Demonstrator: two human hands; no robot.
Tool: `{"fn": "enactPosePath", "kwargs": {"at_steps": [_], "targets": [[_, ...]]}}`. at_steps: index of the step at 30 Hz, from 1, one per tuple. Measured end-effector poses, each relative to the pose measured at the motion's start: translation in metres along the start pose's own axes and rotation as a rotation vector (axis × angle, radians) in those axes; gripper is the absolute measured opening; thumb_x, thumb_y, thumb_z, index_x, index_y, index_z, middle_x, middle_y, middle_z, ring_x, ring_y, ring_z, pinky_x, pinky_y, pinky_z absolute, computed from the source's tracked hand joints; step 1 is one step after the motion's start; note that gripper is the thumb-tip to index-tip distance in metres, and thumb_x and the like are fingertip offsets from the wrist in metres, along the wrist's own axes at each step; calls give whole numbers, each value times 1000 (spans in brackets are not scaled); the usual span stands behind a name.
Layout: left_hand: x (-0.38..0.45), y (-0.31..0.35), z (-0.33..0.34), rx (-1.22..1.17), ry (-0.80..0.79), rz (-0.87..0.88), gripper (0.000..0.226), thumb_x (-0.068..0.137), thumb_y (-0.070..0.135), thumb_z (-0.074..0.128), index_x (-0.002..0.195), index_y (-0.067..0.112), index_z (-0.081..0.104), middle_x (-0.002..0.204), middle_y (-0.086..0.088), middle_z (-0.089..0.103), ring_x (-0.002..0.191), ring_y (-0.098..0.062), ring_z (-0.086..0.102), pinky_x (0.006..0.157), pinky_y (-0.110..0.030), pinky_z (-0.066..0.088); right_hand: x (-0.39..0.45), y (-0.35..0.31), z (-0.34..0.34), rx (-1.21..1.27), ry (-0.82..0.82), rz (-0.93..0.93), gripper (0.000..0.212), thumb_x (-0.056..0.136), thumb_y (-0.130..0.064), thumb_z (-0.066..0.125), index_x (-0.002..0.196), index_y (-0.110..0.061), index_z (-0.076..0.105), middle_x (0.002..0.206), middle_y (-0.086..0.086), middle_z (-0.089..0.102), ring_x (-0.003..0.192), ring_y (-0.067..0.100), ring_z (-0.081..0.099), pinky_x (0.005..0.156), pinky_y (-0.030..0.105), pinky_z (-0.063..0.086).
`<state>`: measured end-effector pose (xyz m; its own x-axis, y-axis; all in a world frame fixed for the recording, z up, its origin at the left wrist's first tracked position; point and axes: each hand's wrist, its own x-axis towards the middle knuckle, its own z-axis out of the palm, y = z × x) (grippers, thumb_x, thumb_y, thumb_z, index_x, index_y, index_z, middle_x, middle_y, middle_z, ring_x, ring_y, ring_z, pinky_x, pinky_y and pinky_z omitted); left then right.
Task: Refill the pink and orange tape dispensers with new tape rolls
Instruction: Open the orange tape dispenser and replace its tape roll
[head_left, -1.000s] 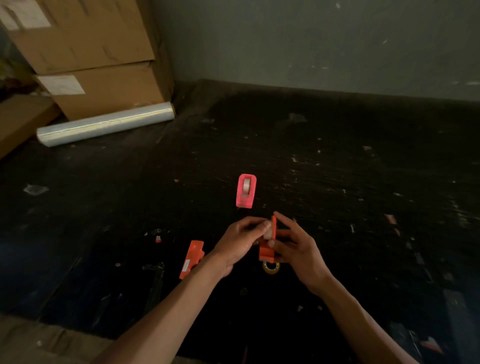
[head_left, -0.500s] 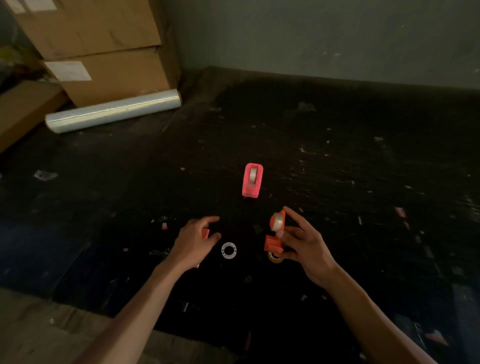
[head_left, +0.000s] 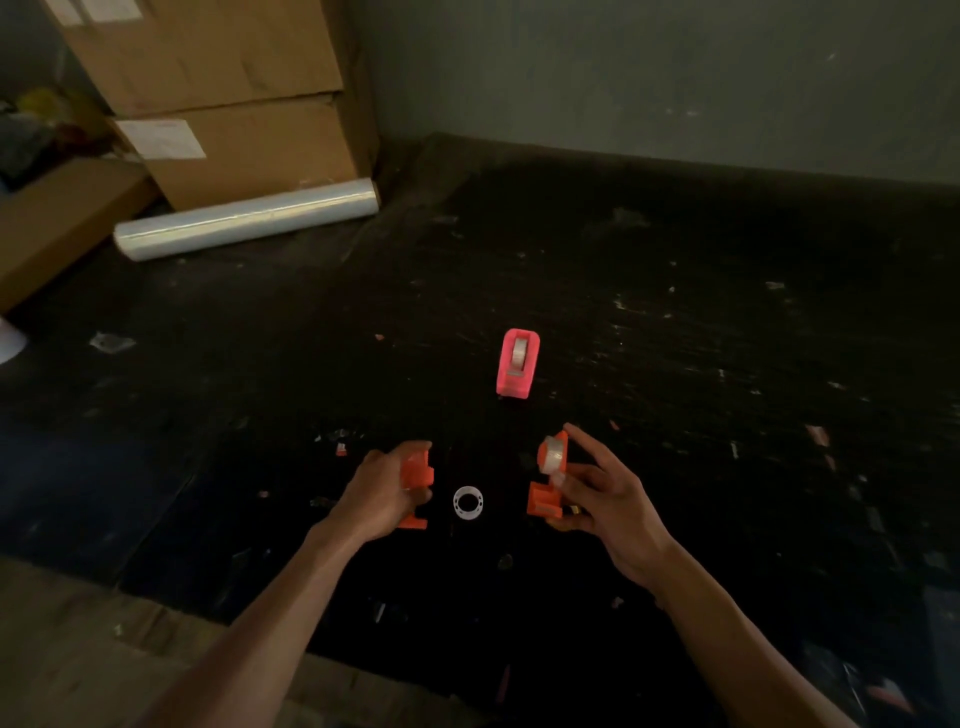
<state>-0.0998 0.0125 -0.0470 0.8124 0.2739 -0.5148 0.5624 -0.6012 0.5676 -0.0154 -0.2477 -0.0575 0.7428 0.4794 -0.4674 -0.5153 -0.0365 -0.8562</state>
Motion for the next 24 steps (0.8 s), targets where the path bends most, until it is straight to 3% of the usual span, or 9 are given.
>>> {"fn": "enactPosePath", "kwargs": {"at_steps": [2, 5, 9, 14, 19, 24], "targets": [[-3, 9, 0, -228, -18, 38, 59, 90, 23, 67, 136, 50, 42, 138, -6, 44, 117, -23, 55, 97, -43, 53, -2, -1, 2, 19, -20, 6, 59, 91, -10, 64, 138, -41, 45, 124, 8, 63, 97, 24, 73, 74, 40, 61], [-11, 32, 5, -523, -105, 99, 59, 91, 14, 67, 136, 46, 48, 132, 0, 48, 99, -15, 64, 69, -20, 59, -4, -4, 6, 47, -62, 14, 58, 90, -9, 64, 136, -40, 47, 124, 10, 63, 100, 26, 72, 77, 44, 61], [-13, 52, 14, -724, -243, 112, 60, 89, 12, 68, 131, 52, 52, 134, -2, 45, 108, -24, 64, 78, -35, 61, -7, -7, 12, 68, -119, 9, 54, 91, -9, 63, 131, -41, 49, 124, 12, 63, 102, 30, 71, 82, 48, 59], [-15, 65, 20, -763, -282, 144, 61, 91, 11, 66, 136, 47, 48, 123, 5, 47, 102, -17, 62, 70, -27, 60, -8, -7, 15, 21, -104, -26, 54, 92, -8, 62, 133, -41, 50, 123, 9, 64, 101, 28, 71, 83, 48, 59], [-17, 66, 21, -788, -314, 124, 59, 89, 11, 69, 131, 50, 53, 133, -1, 47, 120, -28, 58, 90, -46, 58, -11, -11, 14, 29, -125, -30, 55, 88, -11, 64, 133, -40, 49, 121, 10, 66, 104, 29, 70, 87, 52, 57], [-18, 65, 21, -838, -349, 91, 58, 87, 12, 72, 128, 49, 56, 137, -6, 47, 120, -31, 58, 90, -49, 58, -12, -11, 15, 14, -139, -31, 54, 90, -9, 63, 133, -39, 50, 122, 13, 65, 104, 31, 70, 84, 49, 58]]}}
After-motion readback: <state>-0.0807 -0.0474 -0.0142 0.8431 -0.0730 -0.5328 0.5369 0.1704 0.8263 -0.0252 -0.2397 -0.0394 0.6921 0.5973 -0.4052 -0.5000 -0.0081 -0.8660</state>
